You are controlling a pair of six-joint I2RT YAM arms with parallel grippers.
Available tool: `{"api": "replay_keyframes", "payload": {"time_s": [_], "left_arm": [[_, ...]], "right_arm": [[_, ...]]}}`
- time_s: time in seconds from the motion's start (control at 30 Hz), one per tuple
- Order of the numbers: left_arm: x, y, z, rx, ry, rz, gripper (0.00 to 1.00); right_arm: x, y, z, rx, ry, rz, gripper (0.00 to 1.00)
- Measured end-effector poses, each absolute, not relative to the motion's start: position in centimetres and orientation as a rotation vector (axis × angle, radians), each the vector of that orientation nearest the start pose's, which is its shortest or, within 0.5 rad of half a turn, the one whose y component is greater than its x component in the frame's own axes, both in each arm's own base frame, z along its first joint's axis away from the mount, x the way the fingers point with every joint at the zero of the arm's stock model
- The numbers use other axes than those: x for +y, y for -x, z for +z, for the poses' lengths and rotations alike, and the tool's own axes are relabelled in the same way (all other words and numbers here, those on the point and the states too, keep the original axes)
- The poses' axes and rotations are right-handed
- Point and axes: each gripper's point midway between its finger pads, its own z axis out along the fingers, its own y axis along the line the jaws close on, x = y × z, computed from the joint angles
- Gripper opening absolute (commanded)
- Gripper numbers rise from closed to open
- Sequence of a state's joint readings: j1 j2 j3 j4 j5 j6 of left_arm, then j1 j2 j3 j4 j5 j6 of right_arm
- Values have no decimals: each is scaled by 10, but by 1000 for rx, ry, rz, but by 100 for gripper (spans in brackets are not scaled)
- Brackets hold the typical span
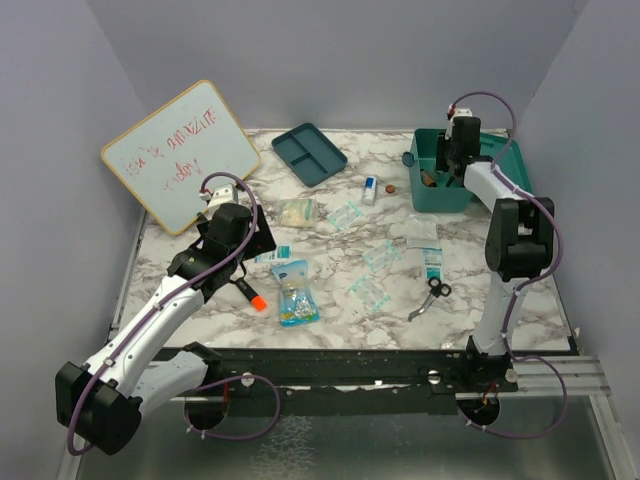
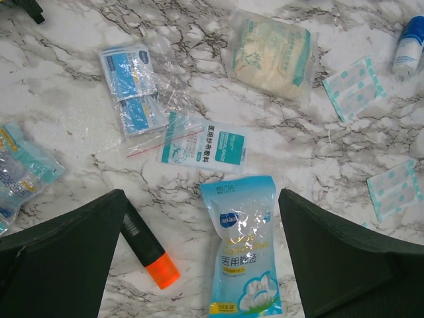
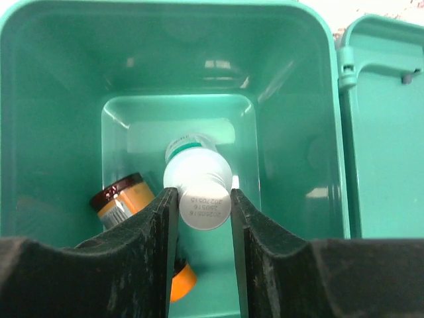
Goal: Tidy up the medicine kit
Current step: Place the pill bottle in the medicine box.
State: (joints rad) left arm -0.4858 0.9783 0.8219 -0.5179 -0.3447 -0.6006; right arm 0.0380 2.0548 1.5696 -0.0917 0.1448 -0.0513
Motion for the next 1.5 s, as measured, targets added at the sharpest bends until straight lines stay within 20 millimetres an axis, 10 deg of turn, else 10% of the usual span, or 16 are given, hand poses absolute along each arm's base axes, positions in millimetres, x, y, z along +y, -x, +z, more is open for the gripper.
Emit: {"api": "replay_keyframes", "payload": {"time_s": [0.5,0.9,1.23,1.5], "left_arm": [[-105,-278,174,2181,311,-222,99],[-105,-278,174,2182,306,-219,99],[-108,-278,169,2207,234,-212,99],[-127,-273,167,2243,25,-293,99]], "right_arm": [[-4,-535,111,2302,-50,-141,56],[5,-529,176,2232,-133,-49,57],[30,-477,235,2185,-297,186,52],[64,-393,175,2375,-347,344,51]]}}
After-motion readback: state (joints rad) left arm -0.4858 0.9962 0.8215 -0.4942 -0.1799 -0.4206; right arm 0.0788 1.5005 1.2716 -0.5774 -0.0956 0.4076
